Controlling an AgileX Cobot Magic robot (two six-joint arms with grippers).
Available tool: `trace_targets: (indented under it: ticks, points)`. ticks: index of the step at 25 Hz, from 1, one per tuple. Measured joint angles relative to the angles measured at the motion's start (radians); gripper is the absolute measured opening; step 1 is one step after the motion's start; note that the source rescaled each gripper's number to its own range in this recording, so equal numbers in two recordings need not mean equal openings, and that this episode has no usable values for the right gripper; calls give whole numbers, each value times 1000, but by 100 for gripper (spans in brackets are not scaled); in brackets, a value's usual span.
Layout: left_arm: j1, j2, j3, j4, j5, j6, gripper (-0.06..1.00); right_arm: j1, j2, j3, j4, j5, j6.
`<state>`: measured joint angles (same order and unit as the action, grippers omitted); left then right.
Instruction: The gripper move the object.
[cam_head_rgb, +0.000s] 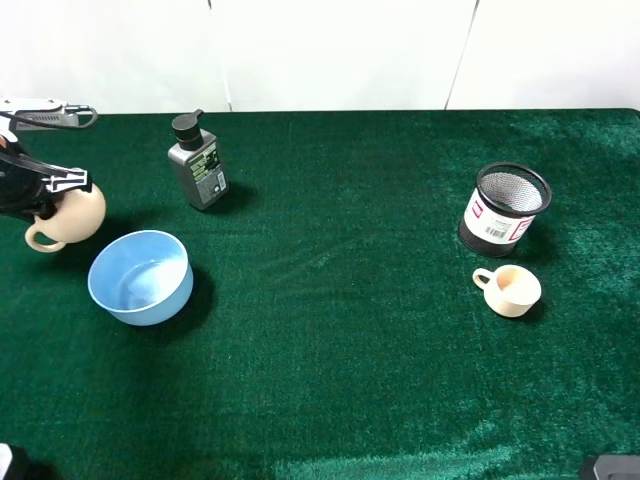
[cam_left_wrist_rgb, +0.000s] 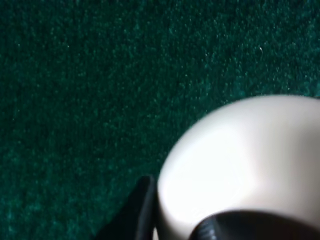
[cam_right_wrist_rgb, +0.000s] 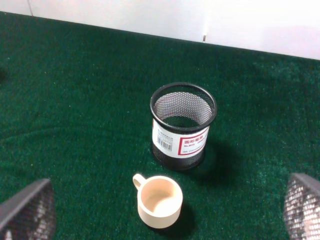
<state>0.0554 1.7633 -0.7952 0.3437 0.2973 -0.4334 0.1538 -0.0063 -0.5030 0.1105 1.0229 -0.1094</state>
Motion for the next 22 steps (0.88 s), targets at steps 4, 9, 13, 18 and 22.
trace_targets:
  ticks: [4, 9, 13, 18, 22]
  points:
    - [0, 0, 0, 0, -4, 0, 29, 0, 0, 0, 0, 0, 0]
    - [0, 0, 0, 0, -10, 32, 36, 0, 0, 0, 0, 0, 0]
    - [0, 0, 0, 0, -14, 49, 38, 0, 0, 0, 0, 0, 0]
    - [0, -11, 0, 0, -14, 49, 47, 0, 0, 0, 0, 0, 0]
    - [0, -48, 0, 0, -14, 49, 59, 0, 0, 0, 0, 0, 0]
